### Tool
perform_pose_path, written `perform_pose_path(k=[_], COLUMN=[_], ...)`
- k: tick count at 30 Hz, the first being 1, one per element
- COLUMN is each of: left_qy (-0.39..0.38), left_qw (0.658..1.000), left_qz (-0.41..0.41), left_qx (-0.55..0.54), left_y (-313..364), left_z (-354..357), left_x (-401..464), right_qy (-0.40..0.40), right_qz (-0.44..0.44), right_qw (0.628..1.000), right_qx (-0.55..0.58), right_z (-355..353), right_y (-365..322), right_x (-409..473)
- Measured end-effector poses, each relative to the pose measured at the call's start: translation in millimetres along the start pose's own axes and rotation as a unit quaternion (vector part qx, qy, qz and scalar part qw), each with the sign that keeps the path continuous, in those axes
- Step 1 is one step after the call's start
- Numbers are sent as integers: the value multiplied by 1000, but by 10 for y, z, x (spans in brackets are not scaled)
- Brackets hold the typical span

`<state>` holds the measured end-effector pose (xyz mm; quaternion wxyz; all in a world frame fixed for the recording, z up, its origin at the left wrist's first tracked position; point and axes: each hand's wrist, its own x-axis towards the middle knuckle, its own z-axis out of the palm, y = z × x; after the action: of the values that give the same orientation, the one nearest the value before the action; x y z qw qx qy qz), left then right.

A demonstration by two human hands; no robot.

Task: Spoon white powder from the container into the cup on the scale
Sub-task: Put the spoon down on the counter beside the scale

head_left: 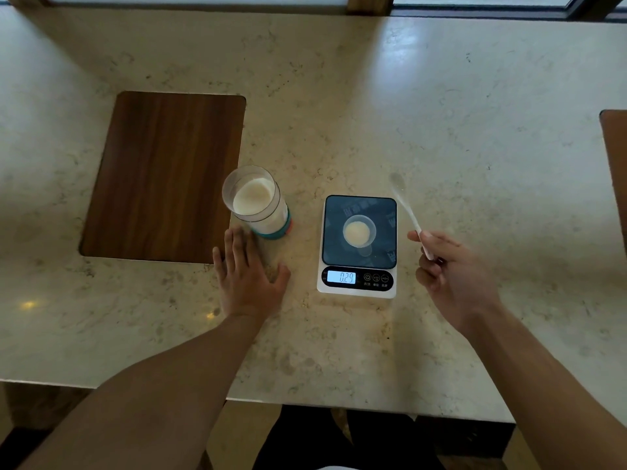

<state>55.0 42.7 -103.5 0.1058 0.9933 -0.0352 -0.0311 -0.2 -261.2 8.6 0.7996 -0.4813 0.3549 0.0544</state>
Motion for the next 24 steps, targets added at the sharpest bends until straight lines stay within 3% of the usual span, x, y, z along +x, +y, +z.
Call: perform_pose_path(k=[10, 24], left_qy=[-2, -2], left_qw=[1000, 1000], left_qz=[-2, -6], left_qx=[1, 1], left_y=[-29, -19], left_z=[42, 27], left_x=[10, 12], right_qy=[122, 184], right_qz=[-62, -24], right_qw=[982, 921], right_qx=[-131, -341], right_z=[-296, -464], right_y=[161, 412], right_x=[-140, -91])
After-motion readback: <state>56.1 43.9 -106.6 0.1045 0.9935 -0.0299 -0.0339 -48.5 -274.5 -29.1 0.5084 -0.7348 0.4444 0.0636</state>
